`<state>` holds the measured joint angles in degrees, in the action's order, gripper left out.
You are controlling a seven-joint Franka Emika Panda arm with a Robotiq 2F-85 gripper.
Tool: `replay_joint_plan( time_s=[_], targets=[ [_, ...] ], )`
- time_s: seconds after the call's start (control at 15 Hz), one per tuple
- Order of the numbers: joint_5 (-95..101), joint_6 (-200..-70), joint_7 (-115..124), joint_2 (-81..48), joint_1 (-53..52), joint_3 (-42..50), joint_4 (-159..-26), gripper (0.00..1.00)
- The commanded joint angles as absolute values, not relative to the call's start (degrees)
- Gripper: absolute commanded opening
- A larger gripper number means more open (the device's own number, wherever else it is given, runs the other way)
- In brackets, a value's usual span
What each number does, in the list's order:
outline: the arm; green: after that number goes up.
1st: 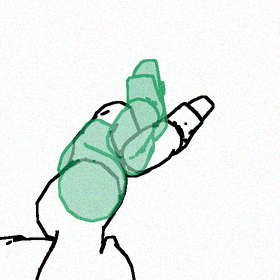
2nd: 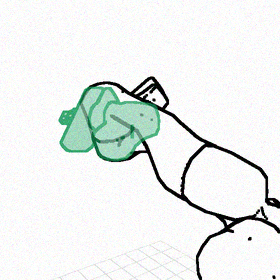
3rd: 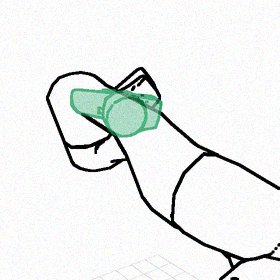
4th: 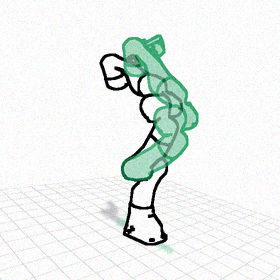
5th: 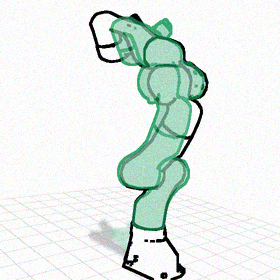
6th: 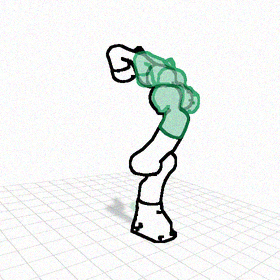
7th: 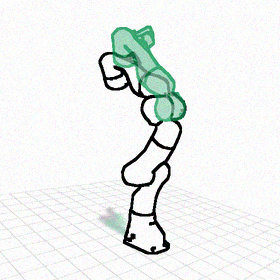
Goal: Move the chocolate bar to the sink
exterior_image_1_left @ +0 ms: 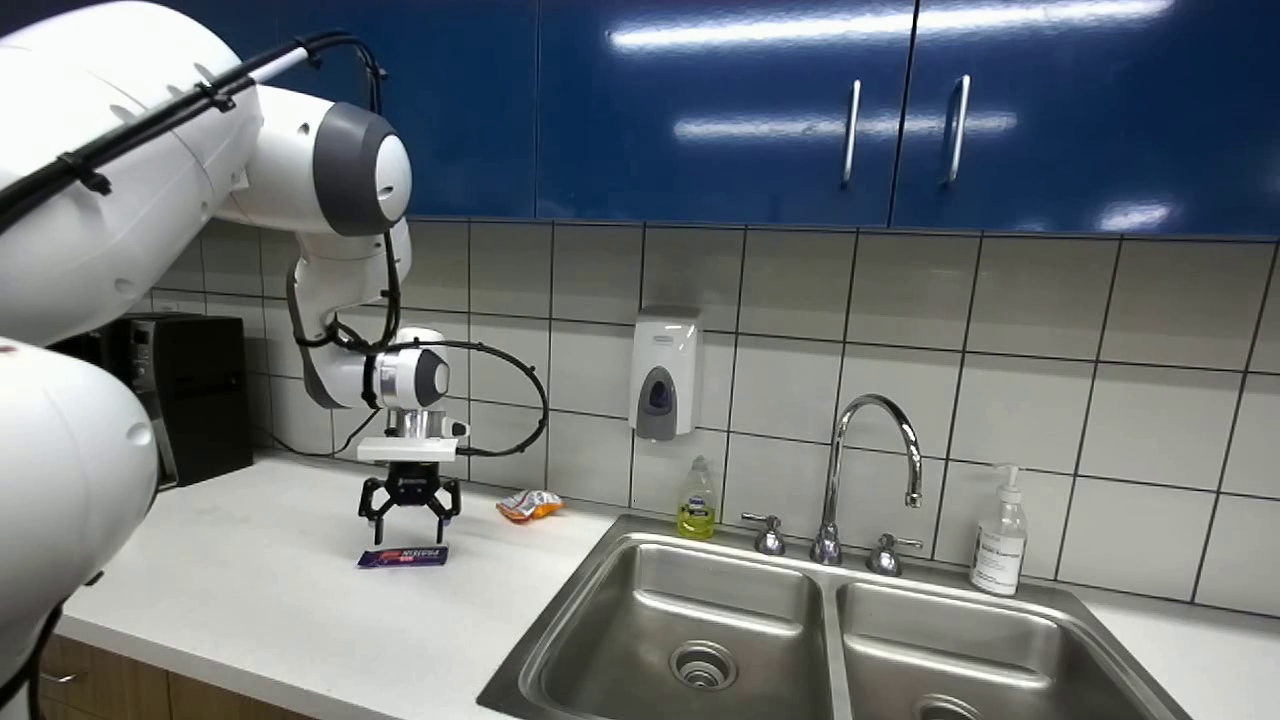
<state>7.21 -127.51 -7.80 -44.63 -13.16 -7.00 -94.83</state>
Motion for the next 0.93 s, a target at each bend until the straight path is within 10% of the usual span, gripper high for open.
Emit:
replay_joint_plan(
  time_s=[0.0,0.87],
  targets=[
    [7.5,-127.3,-7.6,-45.0,-13.0,-7.3,-94.2,1.00],
    [6.6,-127.7,-5.6,-45.2,-13.2,-7.1,-93.9,1.00]
  ],
)
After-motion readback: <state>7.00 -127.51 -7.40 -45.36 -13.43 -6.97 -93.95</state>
